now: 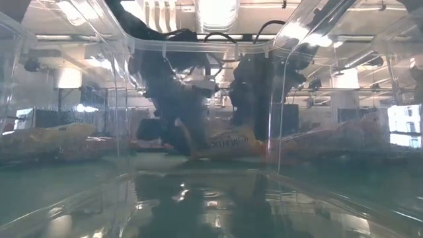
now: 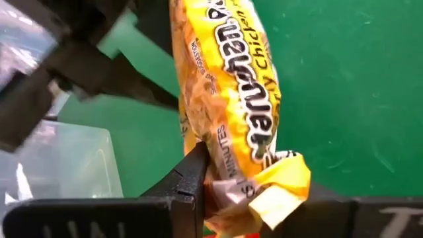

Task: Sort Maruchan noodles
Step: Put the yellow noodle pack into the right transparent bin

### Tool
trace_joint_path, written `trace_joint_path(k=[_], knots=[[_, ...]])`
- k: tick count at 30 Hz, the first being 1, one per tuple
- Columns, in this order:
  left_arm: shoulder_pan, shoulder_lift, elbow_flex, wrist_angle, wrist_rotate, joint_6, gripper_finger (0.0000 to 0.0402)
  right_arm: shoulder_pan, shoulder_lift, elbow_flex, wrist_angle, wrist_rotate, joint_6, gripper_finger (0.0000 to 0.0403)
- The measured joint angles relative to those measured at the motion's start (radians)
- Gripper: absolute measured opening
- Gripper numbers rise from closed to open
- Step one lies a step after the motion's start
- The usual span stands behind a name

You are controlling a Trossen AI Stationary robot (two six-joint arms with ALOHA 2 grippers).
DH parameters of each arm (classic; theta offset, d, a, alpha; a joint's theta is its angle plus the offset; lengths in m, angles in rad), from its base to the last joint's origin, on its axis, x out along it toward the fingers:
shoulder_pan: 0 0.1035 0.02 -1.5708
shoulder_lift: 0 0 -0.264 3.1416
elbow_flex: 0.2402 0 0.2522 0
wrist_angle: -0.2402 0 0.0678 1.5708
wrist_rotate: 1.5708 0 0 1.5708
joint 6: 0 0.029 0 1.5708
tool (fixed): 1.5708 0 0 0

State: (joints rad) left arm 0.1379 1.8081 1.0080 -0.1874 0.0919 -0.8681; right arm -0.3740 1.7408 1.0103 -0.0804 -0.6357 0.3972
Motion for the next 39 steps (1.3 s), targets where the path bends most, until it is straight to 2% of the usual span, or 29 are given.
trace_joint_path(k=[10, 21, 28, 39], knots=[[0.0, -0.089, -0.005, -0.057, -0.038, 0.072, 0.0147, -0.001, -0.048, 0.0, -0.036, 0.004, -0.06, 0.0077], [-0.002, -0.099, -0.005, -0.045, -0.06, 0.075, 0.0146, -0.031, -0.088, 0.0, -0.053, 0.011, -0.07, 0.0077], [-0.002, -0.098, -0.005, -0.039, -0.039, 0.074, 0.0148, -0.03, -0.083, 0.0, -0.053, 0.009, -0.075, 0.0077], [-0.004, -0.1, -0.005, -0.038, -0.018, 0.074, 0.0191, -0.077, -0.082, 0.0, -0.071, 0.023, -0.076, 0.0077]])
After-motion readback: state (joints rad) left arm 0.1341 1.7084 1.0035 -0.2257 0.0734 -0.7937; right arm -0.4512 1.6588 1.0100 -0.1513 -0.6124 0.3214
